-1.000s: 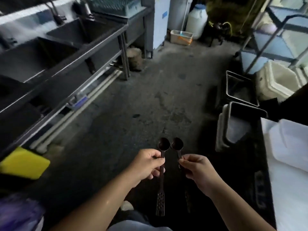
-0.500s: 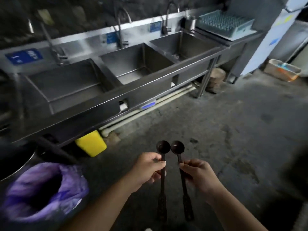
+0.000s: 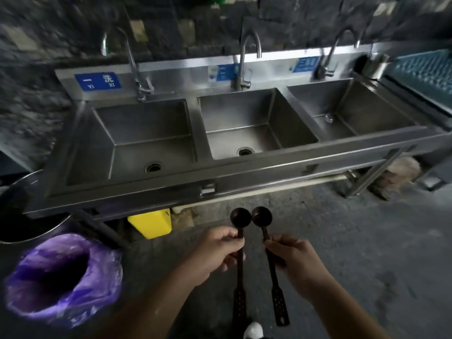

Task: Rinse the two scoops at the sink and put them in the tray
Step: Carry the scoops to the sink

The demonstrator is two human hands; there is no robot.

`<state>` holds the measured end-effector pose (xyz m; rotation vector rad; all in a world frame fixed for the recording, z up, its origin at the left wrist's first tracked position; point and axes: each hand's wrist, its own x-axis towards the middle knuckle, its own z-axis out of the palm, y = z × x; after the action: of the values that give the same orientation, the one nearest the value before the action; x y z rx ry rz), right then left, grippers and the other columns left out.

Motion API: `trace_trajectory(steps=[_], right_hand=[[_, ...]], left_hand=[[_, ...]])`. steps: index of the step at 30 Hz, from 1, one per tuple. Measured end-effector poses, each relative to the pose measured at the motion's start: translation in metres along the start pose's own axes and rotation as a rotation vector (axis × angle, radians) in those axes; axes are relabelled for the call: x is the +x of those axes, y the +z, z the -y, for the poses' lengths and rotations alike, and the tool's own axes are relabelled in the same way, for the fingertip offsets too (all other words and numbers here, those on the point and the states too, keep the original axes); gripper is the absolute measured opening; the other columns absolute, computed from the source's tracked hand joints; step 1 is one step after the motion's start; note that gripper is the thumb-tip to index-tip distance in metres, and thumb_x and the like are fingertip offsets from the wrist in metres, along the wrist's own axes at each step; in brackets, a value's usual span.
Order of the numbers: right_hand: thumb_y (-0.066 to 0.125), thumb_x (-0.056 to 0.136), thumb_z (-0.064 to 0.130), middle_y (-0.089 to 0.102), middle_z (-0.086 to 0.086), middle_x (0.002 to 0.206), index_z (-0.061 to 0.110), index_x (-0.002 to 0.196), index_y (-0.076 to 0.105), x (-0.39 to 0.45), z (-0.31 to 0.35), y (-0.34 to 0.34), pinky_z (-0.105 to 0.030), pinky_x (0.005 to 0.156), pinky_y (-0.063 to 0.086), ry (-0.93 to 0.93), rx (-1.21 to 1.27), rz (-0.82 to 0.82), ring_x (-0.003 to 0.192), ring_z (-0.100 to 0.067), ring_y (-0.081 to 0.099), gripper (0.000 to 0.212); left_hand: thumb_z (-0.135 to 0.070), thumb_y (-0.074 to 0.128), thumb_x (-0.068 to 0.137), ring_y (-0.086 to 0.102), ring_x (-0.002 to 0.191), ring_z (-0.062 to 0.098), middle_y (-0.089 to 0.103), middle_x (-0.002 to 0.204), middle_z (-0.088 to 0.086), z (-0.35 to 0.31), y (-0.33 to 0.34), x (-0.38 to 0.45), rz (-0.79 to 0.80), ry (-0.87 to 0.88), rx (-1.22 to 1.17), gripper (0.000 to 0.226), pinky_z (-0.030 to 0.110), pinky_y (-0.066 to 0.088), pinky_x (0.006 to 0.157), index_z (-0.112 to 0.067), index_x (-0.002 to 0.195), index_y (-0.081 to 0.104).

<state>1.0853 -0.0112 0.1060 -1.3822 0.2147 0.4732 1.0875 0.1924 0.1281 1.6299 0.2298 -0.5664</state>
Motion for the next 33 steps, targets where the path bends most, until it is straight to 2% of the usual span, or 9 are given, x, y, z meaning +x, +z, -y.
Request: trace_trajectory(steps=[3, 6, 7, 9, 12, 16, 20, 24, 33], right_hand=[[0.067, 0.086, 0.011, 0.068, -0.005, 0.066, 0.007, 0.078, 0.076, 0.045, 0.039, -0.025, -0.024, 0.056, 0.050, -0.013, -0.058, 0.027, 0.061, -0.016, 0.063, 0.013], [0.072, 0.076, 0.026, 0.056, -0.013, 0.069, 0.001, 0.079, 0.072, 0.087, 0.070, -0.039, -0.033, 0.062, 0.039, -0.017, -0.117, 0.060, 0.066, -0.025, 0.048, 0.025], [0.072, 0.075, 0.027, 0.055, -0.011, 0.067, 0.004, 0.078, 0.072, 0.102, 0.078, -0.041, -0.031, 0.060, 0.038, -0.007, -0.132, 0.062, 0.064, -0.023, 0.046, 0.023], [0.070, 0.081, 0.019, 0.056, -0.004, 0.060, 0.009, 0.075, 0.074, 0.135, 0.090, -0.044, -0.021, 0.051, 0.038, -0.002, -0.139, 0.078, 0.055, -0.015, 0.047, 0.012], [0.066, 0.086, 0.008, 0.053, -0.005, 0.058, 0.008, 0.075, 0.075, 0.185, 0.109, -0.041, -0.019, 0.045, 0.033, -0.013, -0.171, 0.060, 0.050, -0.012, 0.042, 0.014], [0.064, 0.088, 0.005, 0.050, -0.011, 0.063, 0.001, 0.078, 0.073, 0.245, 0.136, -0.026, -0.025, 0.050, 0.031, -0.010, -0.182, 0.053, 0.054, -0.015, 0.041, 0.014], [0.062, 0.089, 0.004, 0.051, -0.015, 0.071, -0.012, 0.088, 0.065, 0.297, 0.164, -0.014, -0.027, 0.056, 0.033, 0.029, -0.160, 0.015, 0.063, -0.022, 0.045, 0.016], [0.063, 0.089, 0.002, 0.054, -0.010, 0.065, -0.005, 0.086, 0.071, 0.346, 0.190, -0.010, -0.020, 0.049, 0.040, 0.050, -0.140, -0.013, 0.053, -0.012, 0.050, 0.011], [0.065, 0.088, 0.004, 0.061, -0.007, 0.062, 0.003, 0.084, 0.073, 0.442, 0.208, -0.046, -0.023, 0.049, 0.040, 0.159, -0.188, -0.064, 0.049, -0.012, 0.052, 0.010]], left_hand=[[-0.018, 0.066, 0.088, 0.061, 0.049, 0.011, 0.075, 0.069, 0.005, -0.029, 0.007, 0.041, -0.047, 0.026, -0.011, 0.005, 0.021, 0.038, 0.037, -0.014, 0.088, 0.068], [-0.021, 0.067, 0.087, 0.063, 0.052, 0.011, 0.076, 0.073, 0.007, -0.052, 0.008, 0.082, -0.074, 0.036, -0.029, 0.006, 0.022, 0.039, 0.037, -0.016, 0.089, 0.069], [-0.020, 0.067, 0.087, 0.063, 0.051, 0.011, 0.076, 0.073, 0.008, -0.058, 0.006, 0.096, -0.077, 0.041, -0.040, 0.005, 0.021, 0.038, 0.037, -0.016, 0.088, 0.069], [-0.020, 0.067, 0.086, 0.061, 0.050, 0.011, 0.076, 0.074, 0.008, -0.068, -0.002, 0.124, -0.086, 0.047, -0.054, 0.005, 0.021, 0.038, 0.037, -0.017, 0.085, 0.070], [-0.020, 0.067, 0.086, 0.059, 0.049, 0.010, 0.074, 0.074, 0.008, -0.083, -0.021, 0.168, -0.104, 0.028, -0.066, 0.004, 0.020, 0.036, 0.036, -0.017, 0.088, 0.069], [-0.016, 0.067, 0.087, 0.061, 0.047, 0.010, 0.070, 0.065, 0.000, -0.109, -0.058, 0.225, -0.116, 0.012, -0.087, 0.003, 0.017, 0.032, 0.034, -0.016, 0.090, 0.068], [-0.017, 0.069, 0.085, 0.062, 0.049, 0.013, 0.074, 0.066, 0.005, -0.138, -0.092, 0.275, -0.122, 0.026, -0.095, 0.002, 0.017, 0.034, 0.035, -0.019, 0.086, 0.069], [-0.018, 0.069, 0.084, 0.060, 0.046, 0.012, 0.073, 0.063, 0.004, -0.161, -0.115, 0.325, -0.142, -0.001, -0.107, 0.002, 0.017, 0.034, 0.035, -0.019, 0.085, 0.070], [-0.017, 0.066, 0.088, 0.058, 0.045, 0.007, 0.075, 0.067, 0.003, -0.184, -0.119, 0.417, -0.149, -0.081, -0.122, 0.003, 0.018, 0.033, 0.036, -0.017, 0.090, 0.069]])
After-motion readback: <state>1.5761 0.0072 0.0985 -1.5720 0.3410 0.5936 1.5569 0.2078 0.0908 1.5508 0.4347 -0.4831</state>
